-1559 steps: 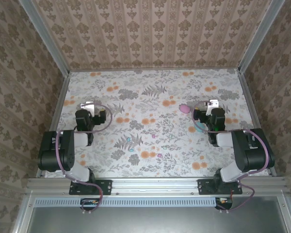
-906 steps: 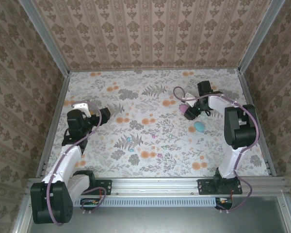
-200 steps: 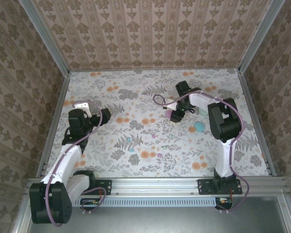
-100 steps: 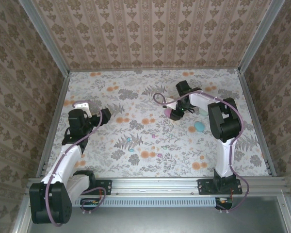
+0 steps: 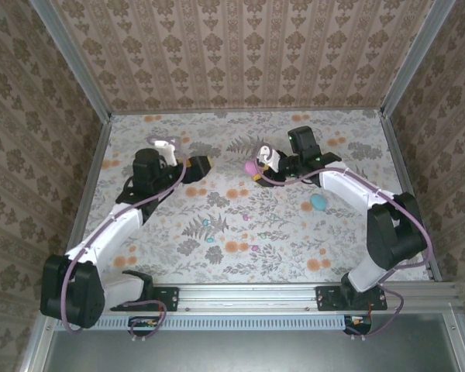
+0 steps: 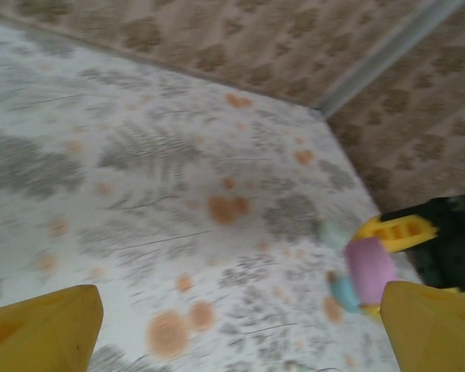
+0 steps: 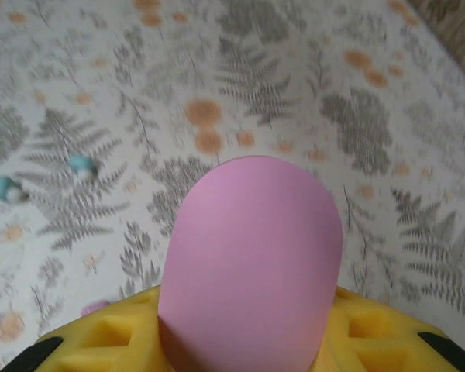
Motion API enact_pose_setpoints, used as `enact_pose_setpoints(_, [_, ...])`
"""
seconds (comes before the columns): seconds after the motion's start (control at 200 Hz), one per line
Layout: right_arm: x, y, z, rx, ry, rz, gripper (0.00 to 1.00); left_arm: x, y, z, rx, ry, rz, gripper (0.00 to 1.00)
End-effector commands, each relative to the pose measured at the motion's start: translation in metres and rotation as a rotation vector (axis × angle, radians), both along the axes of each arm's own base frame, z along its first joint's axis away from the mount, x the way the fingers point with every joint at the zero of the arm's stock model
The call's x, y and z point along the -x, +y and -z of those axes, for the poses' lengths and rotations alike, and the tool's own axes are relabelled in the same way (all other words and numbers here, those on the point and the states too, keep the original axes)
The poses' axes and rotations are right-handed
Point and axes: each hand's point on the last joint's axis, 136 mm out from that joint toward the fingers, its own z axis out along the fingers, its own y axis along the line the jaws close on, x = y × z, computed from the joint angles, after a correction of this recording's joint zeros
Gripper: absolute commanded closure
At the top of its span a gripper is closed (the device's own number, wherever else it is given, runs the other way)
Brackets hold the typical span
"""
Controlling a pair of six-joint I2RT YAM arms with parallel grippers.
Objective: Insert the wireless bluetooth earbuds into the charging case
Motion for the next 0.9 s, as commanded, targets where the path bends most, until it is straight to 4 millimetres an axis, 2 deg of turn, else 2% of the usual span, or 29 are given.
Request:
enact_pose_setpoints(0.0, [0.010, 0.011, -0.024, -0.097, -0.050, -0.041, 0.64, 0.004, -0.031, -0.027, 0.079, -0.013, 0.095, 0.06])
enact_pose_setpoints(0.075, [0.013, 0.013, -0.032, -0.117, -0.072, -0.040, 0.64, 0.001, -0.042, -0.030, 0.082, -0.006, 0.116, 0.07])
enact_pose_setpoints(0.085, [0.014, 0.013, -0.033, -0.120, -0.079, -0.041, 0.64, 0.006, -0.050, -0.030, 0.081, -0.002, 0.140, 0.07])
enact_pose_setpoints(0.115, [0.014, 0.013, -0.036, -0.128, -0.088, -0.039, 0.64, 0.009, -0.057, -0.030, 0.081, 0.003, 0.157, 0.08])
enact_pose_setpoints(0.315, [0.010, 0.013, -0.042, -0.153, -0.118, 0.000, 0.64, 0.014, -0.080, -0.020, 0.048, 0.039, 0.216, 0.13])
enact_pose_setpoints(0.45, [0.008, 0.014, -0.042, -0.145, -0.139, 0.015, 0.63, 0.018, -0.097, -0.022, 0.044, 0.040, 0.258, 0.15])
enact_pose_setpoints(0.635, [0.003, 0.016, -0.041, -0.134, -0.161, 0.039, 0.63, 0.016, -0.109, -0.012, 0.033, 0.073, 0.257, 0.20])
enact_pose_setpoints(0.75, [0.003, 0.019, -0.042, -0.136, -0.178, 0.041, 0.63, 0.011, -0.110, -0.002, 0.028, 0.109, 0.227, 0.27])
enact_pose_setpoints(0.895, [0.003, 0.021, -0.044, -0.136, -0.190, 0.040, 0.62, 0.008, -0.110, 0.003, 0.025, 0.128, 0.215, 0.41])
